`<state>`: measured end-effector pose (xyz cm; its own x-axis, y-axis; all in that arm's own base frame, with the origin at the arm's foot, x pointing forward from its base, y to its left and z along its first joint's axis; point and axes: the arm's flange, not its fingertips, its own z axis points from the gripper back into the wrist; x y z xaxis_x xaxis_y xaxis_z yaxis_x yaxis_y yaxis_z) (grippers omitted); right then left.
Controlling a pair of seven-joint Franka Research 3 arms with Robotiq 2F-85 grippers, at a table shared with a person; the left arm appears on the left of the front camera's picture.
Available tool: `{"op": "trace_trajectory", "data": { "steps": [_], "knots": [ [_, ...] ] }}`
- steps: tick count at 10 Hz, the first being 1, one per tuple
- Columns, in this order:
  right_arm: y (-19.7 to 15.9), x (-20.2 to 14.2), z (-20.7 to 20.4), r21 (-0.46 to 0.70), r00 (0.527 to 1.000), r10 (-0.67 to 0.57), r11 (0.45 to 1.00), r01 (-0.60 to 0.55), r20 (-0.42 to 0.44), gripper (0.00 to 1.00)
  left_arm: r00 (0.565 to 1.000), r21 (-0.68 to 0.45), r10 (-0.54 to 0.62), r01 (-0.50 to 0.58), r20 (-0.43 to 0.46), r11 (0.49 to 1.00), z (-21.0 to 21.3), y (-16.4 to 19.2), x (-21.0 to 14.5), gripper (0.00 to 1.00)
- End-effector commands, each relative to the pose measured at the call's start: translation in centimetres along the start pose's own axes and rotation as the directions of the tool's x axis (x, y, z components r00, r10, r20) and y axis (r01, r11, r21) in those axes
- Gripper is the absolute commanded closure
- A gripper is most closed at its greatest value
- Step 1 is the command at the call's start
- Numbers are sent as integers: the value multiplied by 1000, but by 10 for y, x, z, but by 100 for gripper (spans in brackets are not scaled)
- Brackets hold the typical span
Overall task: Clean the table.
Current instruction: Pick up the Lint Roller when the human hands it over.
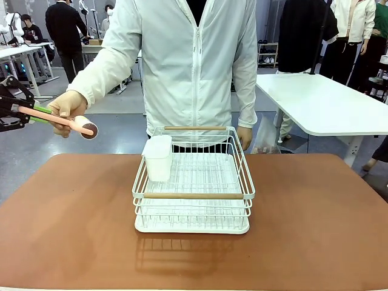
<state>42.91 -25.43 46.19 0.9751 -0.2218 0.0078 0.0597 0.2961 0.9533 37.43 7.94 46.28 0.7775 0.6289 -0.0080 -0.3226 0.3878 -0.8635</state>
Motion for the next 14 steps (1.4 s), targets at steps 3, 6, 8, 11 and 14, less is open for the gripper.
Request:
{"op": "trace_trajectory", "data": {
  "steps": [3,6,8,11,14],
  "knots": [
    [2,-1,0,1,1000,2,1000,-2,0,0,1000,-20,-21,21,24,1000,-6,2,-3,100],
    [2,-1,0,1,1000,2,1000,-2,0,0,1000,0,-1,1,-1,1000,0,0,0,100],
    [2,-1,0,1,1000,2,1000,-2,0,0,1000,0,-1,1,-1,1000,0,0,0,100],
    [2,-1,0,1,1000,2,1000,-2,0,0,1000,0,-1,1,-1,1000,0,0,0,100],
    [2,-1,0,1,1000,2,1000,-2,0,0,1000,0,-1,1,-1,1000,0,0,0,100]
  ]
}}
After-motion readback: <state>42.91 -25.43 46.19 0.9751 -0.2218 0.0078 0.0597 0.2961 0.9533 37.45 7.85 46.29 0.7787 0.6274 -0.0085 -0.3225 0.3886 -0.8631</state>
